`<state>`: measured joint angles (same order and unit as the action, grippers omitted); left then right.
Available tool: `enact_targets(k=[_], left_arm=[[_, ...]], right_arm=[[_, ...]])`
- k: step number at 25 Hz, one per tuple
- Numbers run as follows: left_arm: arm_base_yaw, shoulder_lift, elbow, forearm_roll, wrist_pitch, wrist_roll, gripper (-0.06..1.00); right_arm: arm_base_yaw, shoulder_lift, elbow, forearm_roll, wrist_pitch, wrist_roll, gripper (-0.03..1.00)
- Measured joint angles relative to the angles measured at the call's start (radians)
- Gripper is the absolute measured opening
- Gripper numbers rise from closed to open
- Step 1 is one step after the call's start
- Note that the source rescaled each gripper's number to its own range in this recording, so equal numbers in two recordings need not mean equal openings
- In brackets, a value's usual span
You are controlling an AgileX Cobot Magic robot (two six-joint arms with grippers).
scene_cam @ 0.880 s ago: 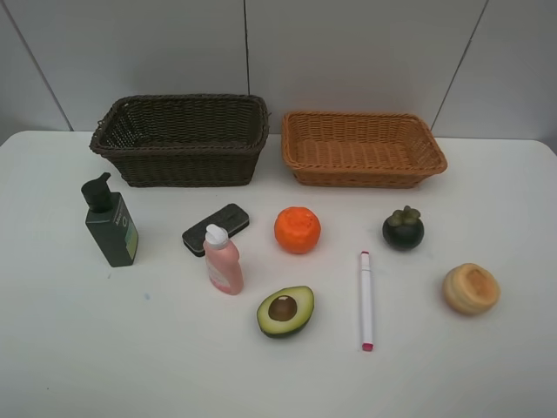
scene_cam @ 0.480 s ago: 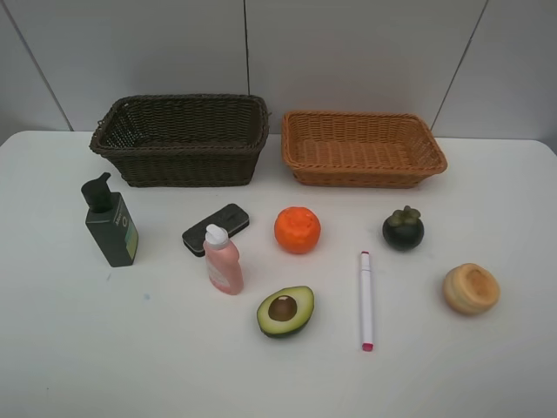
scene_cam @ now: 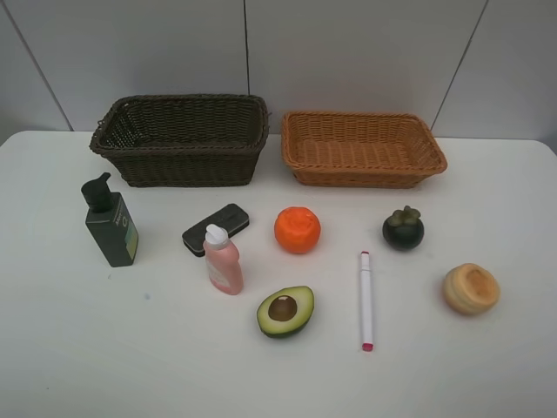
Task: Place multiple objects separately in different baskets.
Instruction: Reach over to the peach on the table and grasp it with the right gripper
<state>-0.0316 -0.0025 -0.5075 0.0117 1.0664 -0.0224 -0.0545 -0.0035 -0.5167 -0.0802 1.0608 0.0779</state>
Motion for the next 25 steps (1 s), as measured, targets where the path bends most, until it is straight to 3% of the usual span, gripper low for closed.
enact_targets(k=[13, 25], left_arm=[[0.0, 0.0, 0.0, 0.0, 0.0, 0.0, 1.0], [0.0, 0.0, 0.0, 0.0, -0.001, 0.0, 1.0]], right_arm=[[0.0, 0.054, -0.008, 0.0, -0.001, 0.0, 1.0], [0.0, 0.682, -0.204, 0.007, -0.043, 0.0, 1.0]])
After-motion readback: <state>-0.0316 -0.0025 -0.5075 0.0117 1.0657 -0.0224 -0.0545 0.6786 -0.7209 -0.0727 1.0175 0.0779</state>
